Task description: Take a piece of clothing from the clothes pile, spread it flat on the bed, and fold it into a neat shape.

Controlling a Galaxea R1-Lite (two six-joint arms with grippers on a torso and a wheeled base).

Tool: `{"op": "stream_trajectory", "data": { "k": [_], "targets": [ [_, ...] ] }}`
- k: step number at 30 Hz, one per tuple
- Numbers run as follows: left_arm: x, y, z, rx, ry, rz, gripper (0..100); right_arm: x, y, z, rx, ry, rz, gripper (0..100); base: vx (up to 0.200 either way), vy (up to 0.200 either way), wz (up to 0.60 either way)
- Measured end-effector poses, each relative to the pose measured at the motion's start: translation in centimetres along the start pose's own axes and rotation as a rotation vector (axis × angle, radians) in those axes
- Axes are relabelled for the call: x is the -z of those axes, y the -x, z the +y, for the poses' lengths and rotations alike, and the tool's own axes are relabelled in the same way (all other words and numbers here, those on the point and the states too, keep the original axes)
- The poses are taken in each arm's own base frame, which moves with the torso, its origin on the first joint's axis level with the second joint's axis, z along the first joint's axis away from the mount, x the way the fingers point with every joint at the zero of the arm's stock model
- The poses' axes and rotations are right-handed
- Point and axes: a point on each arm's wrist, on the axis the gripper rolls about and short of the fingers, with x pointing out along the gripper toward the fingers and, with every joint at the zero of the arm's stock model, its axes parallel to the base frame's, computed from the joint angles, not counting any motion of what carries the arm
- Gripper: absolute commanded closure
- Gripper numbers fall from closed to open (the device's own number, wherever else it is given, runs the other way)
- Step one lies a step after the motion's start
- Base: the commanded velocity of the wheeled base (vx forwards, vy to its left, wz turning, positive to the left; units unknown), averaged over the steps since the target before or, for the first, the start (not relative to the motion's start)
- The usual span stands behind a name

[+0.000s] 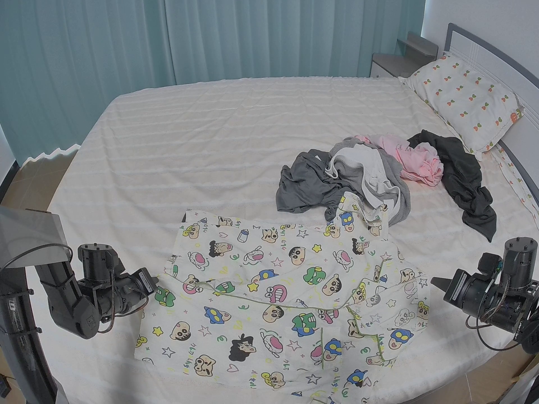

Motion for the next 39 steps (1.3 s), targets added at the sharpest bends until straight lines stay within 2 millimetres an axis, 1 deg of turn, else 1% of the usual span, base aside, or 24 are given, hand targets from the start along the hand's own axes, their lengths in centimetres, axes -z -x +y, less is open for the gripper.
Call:
{"op": "stream_trajectory", "data": {
  "k": [4, 9, 10, 15, 20, 23, 26, 28, 34, 36, 39],
  "targets": [
    [0.1, -0.6, 0.9, -0.023, -0.017, 0.008, 100, 0.0, 0.0, 0.0, -0.001, 0.0, 0.0, 100, 0.0, 0.0, 0.0],
    [0.2, -1.4, 1.6, -0.038, -0.01, 0.015, 100, 0.0, 0.0, 0.0, 0.0, -0.001, 0.001, 100, 0.0, 0.0, 0.0],
    [0.2, -1.6, 1.7, -0.041, -0.008, 0.018, 0, 0.0, 0.0, 0.0, 0.0, -0.001, 0.001, 100, 0.0, 0.0, 0.0],
    [0.6, -2.1, 2.1, -0.054, -0.004, 0.035, 0, 0.0, 0.0, 0.0, 0.0, -0.001, 0.002, 100, 0.0, 0.0, 0.0],
    [0.9, -1.9, 2.3, -0.08, -0.011, 0.076, 0, 0.1, 0.0, 0.0, 0.001, 0.0, 0.003, 100, 0.0, 0.0, 0.0],
    [0.4, -1.1, 2.1, -0.098, -0.011, 0.092, 0, 0.1, 0.0, 0.0, 0.001, 0.0, 0.003, 100, 0.0, 0.0, 0.0],
    [-0.8, -0.2, 1.5, -0.11, -0.008, 0.099, 0, 0.1, 0.0, 0.0, 0.001, 0.0, 0.003, 100, 0.0, 0.0, 0.0],
    [-1.7, 0.3, 0.8, -0.113, -0.007, 0.102, 0, 0.1, 0.0, 0.0, 0.0, 0.0, 0.003, 100, 0.0, 0.0, 0.0],
    [-6.3, 1.3, -2.7, -0.05, -0.028, 0.046, 0, 0.1, 0.1, 0.0, 0.001, 0.001, 0.003, 100, 0.0, 0.0, 0.0],
    [-7.5, 1.4, -4.2, -0.017, -0.043, 0.03, 0, 0.1, 0.1, 0.0, 0.0, 0.002, 0.003, 100, 0.0, 0.0, 0.0],
    [-8.5, 0.8, -6.5, 0.03, -0.069, 0.025, 0, 0.1, 0.1, 0.0, 0.0, 0.002, 0.003, 100, 0.0, 0.0, 0.0]
  ]
}}
